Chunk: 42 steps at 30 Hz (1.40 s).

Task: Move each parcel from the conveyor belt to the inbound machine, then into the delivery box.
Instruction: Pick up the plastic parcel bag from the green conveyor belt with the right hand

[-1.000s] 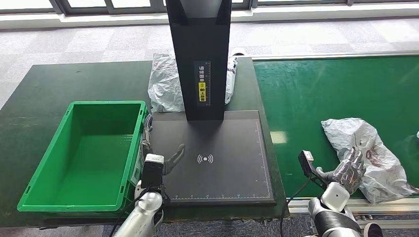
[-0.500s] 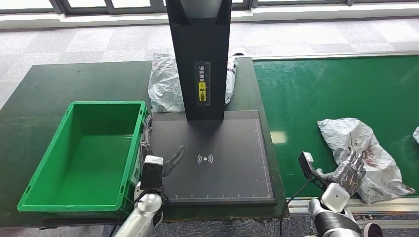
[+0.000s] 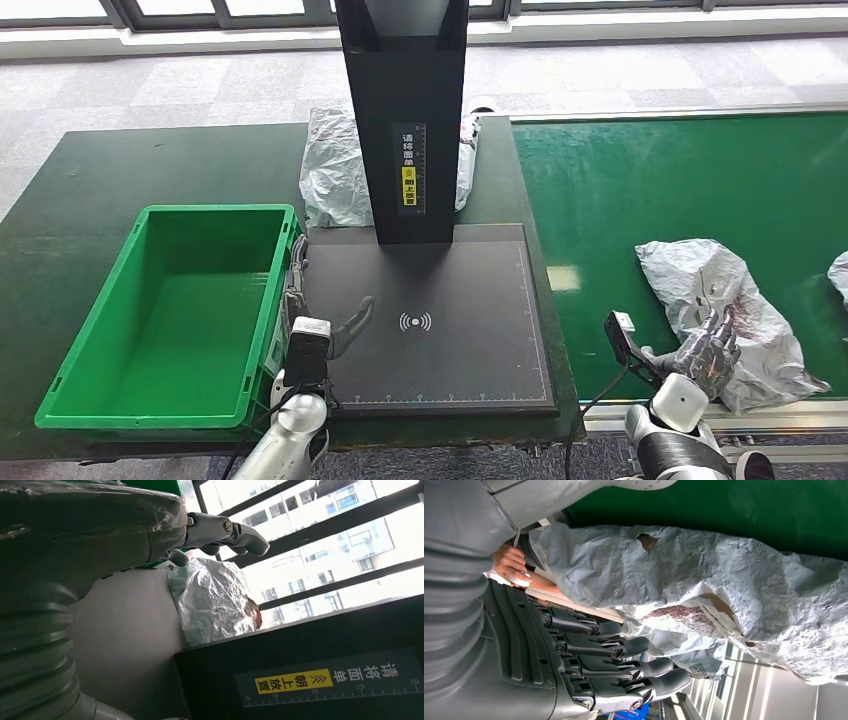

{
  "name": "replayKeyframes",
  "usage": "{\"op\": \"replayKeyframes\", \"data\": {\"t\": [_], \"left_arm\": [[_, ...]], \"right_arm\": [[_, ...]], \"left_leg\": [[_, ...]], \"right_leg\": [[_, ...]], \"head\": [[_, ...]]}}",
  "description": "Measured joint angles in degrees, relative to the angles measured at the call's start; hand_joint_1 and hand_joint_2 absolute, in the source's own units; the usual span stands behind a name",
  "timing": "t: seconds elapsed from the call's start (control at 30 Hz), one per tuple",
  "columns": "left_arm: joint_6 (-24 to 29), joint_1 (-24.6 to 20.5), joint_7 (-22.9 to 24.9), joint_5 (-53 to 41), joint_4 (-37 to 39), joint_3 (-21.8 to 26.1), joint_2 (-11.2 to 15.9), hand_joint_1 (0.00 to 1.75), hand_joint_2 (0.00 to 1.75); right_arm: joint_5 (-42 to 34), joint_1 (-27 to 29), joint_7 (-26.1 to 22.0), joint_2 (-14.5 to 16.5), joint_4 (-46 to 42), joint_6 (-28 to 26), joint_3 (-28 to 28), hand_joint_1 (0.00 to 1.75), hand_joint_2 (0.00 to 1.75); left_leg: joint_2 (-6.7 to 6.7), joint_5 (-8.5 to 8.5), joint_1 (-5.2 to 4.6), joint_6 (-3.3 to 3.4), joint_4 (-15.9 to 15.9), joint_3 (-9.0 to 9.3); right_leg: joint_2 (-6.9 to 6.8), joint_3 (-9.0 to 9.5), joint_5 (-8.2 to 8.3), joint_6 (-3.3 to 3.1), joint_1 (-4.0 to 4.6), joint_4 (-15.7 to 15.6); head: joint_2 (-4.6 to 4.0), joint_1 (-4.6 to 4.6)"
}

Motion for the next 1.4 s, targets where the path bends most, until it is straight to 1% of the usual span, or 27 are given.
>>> {"op": "replayKeyframes", "data": {"t": [0.53,0.73,0.87,0.93,1.03,1.07,1.4], "left_arm": [[-0.02,0.13,0.0,-0.01,-0.16,0.0,0.0,0.0,1.75],[-0.13,0.18,0.42,-0.16,-0.27,0.0,0.0,0.0,1.75],[-0.17,0.22,0.56,-0.22,-0.44,0.0,0.0,0.0,1.75],[-0.31,0.22,0.6,-0.24,-0.46,0.0,0.0,0.0,1.75],[-0.68,0.22,0.73,-0.31,-0.46,0.0,0.0,0.0,1.75],[-0.75,0.22,0.75,-0.33,-0.46,0.0,0.0,0.0,1.75],[-1.11,0.23,1.01,-1.01,-0.71,0.08,0.0,0.0,1.75]], "right_arm": [[0.0,0.21,0.01,0.0,-0.13,0.03,0.0,0.0,1.75],[0.0,0.61,0.96,-0.02,-0.43,2.24,0.0,0.0,1.75],[0.0,0.95,0.98,-0.07,-0.77,2.44,0.0,1.75,1.75],[0.0,0.93,1.24,-0.11,-0.83,4.5,0.0,1.75,1.75],[0.0,0.97,2.1,-0.23,-0.79,11.53,0.0,1.75,1.75],[0.0,1.01,2.23,-0.26,-0.77,12.82,0.0,1.75,1.75],[0.0,0.85,1.97,-0.58,-0.76,13.55,0.0,1.75,1.75]], "left_leg": [[0.0,0.0,0.0,0.0,0.0,0.0],[0.0,0.0,0.0,0.0,0.0,0.0],[0.0,0.0,0.0,0.0,0.0,0.0],[0.0,-0.01,0.0,0.0,0.0,0.0],[0.0,-0.01,0.0,0.01,0.0,0.0],[0.0,-0.01,0.0,0.01,0.0,0.0],[0.0,-0.01,0.0,0.01,0.0,0.0]], "right_leg": [[0.0,0.0,0.0,0.0,0.0,0.0],[0.0,0.0,0.0,0.01,0.0,0.0],[0.0,0.0,-0.01,0.01,0.0,0.0],[0.0,0.0,-0.02,0.02,0.0,0.0],[0.0,0.0,-0.03,0.04,0.0,0.0],[0.0,0.0,-0.03,0.04,0.0,0.0],[0.0,0.0,-0.04,0.05,0.0,0.0]], "head": [[-0.01,0.0],[0.0,0.0],[0.0,0.0],[0.0,0.0],[0.0,0.0],[0.0,0.0],[0.0,0.0]]}}
